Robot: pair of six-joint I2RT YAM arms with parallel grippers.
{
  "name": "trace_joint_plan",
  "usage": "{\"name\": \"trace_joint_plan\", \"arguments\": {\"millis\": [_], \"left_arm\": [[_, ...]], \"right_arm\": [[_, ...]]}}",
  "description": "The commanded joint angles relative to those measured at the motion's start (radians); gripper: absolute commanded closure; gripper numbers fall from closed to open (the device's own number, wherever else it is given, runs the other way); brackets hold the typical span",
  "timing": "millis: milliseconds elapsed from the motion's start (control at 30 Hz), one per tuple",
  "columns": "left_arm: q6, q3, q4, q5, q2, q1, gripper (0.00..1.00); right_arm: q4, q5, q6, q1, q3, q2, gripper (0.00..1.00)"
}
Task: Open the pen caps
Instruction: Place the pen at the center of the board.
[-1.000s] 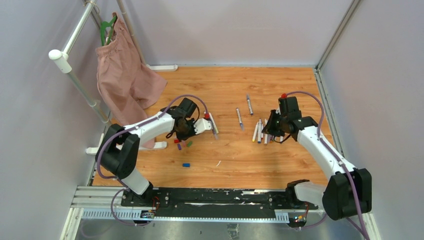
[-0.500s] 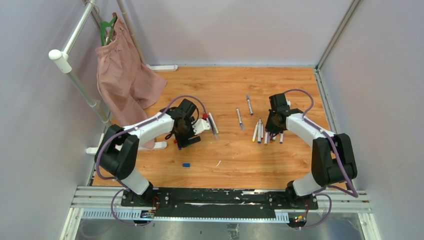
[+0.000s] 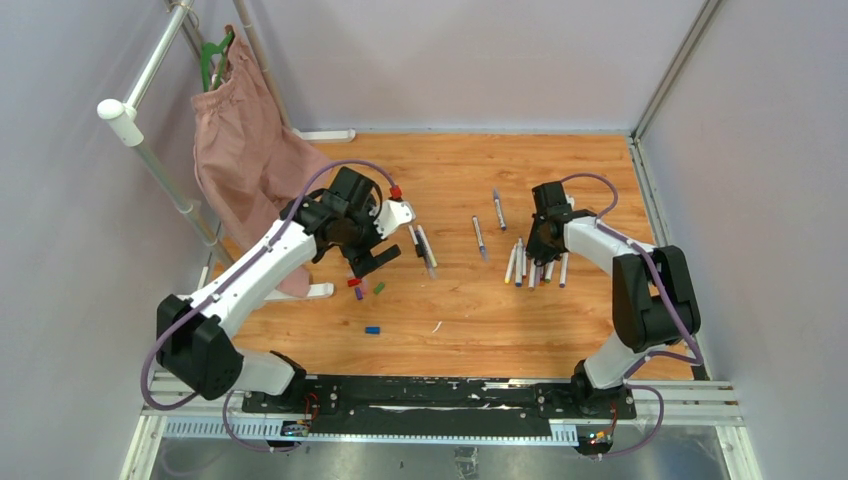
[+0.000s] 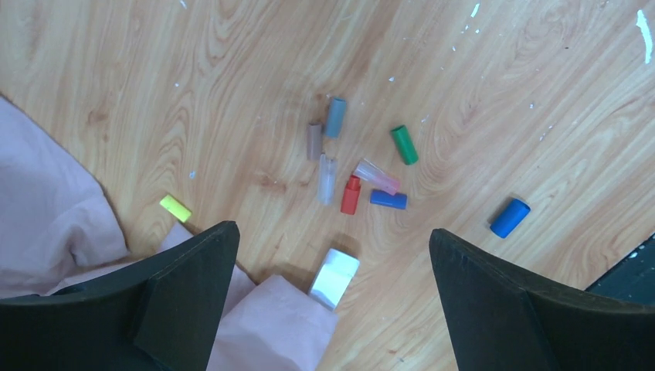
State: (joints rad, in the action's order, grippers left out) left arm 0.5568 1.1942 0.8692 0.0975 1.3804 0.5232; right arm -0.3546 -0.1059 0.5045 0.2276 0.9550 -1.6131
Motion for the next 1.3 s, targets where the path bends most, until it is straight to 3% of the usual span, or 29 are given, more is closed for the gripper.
{"name": "trace_joint_plan", "arguments": {"millis": [0, 367, 500, 633, 900, 967, 1133, 1267], "left_arm": [[-0.034, 0.028, 0.065, 0.005, -0.049, -0.006, 0.00], [-0.023, 0.009, 0.065, -0.032, -0.070, -0.006, 0.00], [-0.018, 0.015, 0.065, -0.038, -0.081, -0.006, 0.00], [-0.019, 0.021, 0.068, -0.042, -0.088, -0.006, 0.00], [-0.020, 0.055, 0.086, -0.051, -0.120, -0.008, 0.00], [-0.030, 0.070, 0.085, -0.055, -0.130, -0.008, 0.00], [-0.044, 0.096, 0.079, -0.096, -0.156, -0.023, 0.00], [-0.049, 0.093, 0.076, -0.114, -0.178, -0.046, 0.00]], "right_arm": [[-0.016, -0.021, 0.003, 0.016, 0.018, -0.012, 0.86], [-0.056, -0.039, 0.014, 0.046, 0.001, -0.004, 0.69], [-0.077, -0.051, 0.009, 0.057, -0.005, 0.029, 0.67], [-0.090, -0.056, 0.009, 0.067, -0.008, 0.074, 0.70], [-0.124, -0.044, 0.004, 0.096, 0.053, 0.146, 0.88], [-0.117, -0.065, -0.012, 0.159, 0.097, 0.144, 0.84], [-0.106, -0.042, -0.093, 0.341, 0.298, 0.021, 0.55], [-0.131, 0.022, -0.139, 0.431, 0.486, -0.168, 0.56]]}}
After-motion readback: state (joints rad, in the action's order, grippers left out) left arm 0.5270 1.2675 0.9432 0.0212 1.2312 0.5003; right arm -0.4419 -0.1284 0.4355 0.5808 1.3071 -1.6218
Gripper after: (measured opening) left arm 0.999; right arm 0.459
